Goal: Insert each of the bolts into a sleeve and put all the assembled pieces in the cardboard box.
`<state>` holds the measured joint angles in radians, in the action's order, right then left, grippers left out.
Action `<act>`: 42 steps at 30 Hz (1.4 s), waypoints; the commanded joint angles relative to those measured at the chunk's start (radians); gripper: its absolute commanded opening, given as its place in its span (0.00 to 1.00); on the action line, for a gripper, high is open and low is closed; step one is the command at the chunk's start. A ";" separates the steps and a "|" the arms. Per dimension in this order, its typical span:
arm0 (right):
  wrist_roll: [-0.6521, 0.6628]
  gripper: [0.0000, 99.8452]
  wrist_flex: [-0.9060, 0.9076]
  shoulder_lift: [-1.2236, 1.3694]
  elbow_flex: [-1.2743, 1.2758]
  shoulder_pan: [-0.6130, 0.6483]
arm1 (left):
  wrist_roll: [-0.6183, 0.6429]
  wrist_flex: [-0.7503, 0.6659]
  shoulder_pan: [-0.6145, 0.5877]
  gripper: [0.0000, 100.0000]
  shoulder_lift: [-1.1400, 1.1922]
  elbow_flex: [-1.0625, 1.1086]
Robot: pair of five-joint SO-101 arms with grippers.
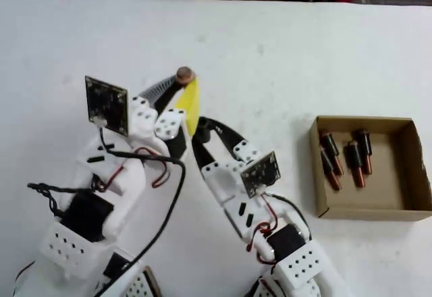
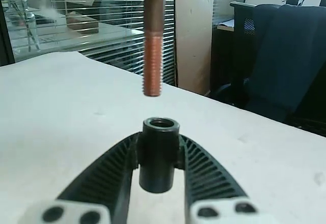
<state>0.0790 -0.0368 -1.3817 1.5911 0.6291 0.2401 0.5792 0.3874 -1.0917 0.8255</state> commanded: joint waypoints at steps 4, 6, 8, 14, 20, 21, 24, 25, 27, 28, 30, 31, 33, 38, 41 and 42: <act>-0.003 0.02 -0.025 -0.004 -0.011 0.008 | 0.014 -0.071 0.021 0.02 -0.024 -0.003; -0.002 0.02 -0.025 -0.004 -0.011 0.008 | 0.014 -0.064 0.021 0.02 -0.019 -0.003; -0.002 0.02 -0.025 -0.004 -0.011 0.008 | 0.014 -0.071 0.021 0.02 -0.024 0.009; -0.002 0.02 -0.025 -0.004 -0.011 0.008 | 0.014 -0.087 0.022 0.02 -0.024 0.048; -0.002 0.02 -0.025 -0.004 -0.011 0.008 | 0.014 -0.086 0.022 0.02 -0.022 0.051; -0.002 0.02 -0.025 -0.004 -0.011 0.008 | 0.014 -0.086 0.022 0.02 -0.022 0.051; -0.002 0.02 -0.024 -0.004 -0.011 0.008 | 0.014 -0.084 0.048 0.02 -0.022 0.052; -0.002 0.02 -0.024 -0.004 -0.011 0.008 | 0.014 -0.084 0.061 0.02 -0.022 0.052; -0.002 0.02 -0.024 -0.004 -0.011 0.008 | 0.014 -0.084 0.081 0.02 -0.022 0.052; -0.002 0.02 -0.024 -0.004 -0.011 0.007 | 0.014 -0.084 0.082 0.02 -0.022 0.052; -0.002 0.02 -0.024 -0.004 -0.011 0.005 | 0.014 -0.084 0.074 0.02 -0.022 0.054; -0.002 0.02 -0.024 -0.004 -0.011 0.005 | 0.014 -0.084 0.074 0.02 -0.024 0.063; -0.002 0.02 -0.024 -0.004 -0.011 0.005 | 0.009 -0.087 0.073 0.02 -0.024 0.074; -0.002 0.02 -0.024 -0.004 -0.011 0.005 | 0.008 -0.132 0.073 0.02 -0.024 0.069; -0.002 0.02 -0.024 -0.004 -0.011 0.005 | 0.006 -0.167 0.058 0.02 -0.024 0.074; -0.002 0.02 -0.024 -0.004 -0.011 0.005 | 0.006 -0.166 0.048 0.02 -0.024 0.072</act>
<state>0.0790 -0.0368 -1.3817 1.5957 0.6291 0.2401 0.4718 0.4534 -1.0932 0.9083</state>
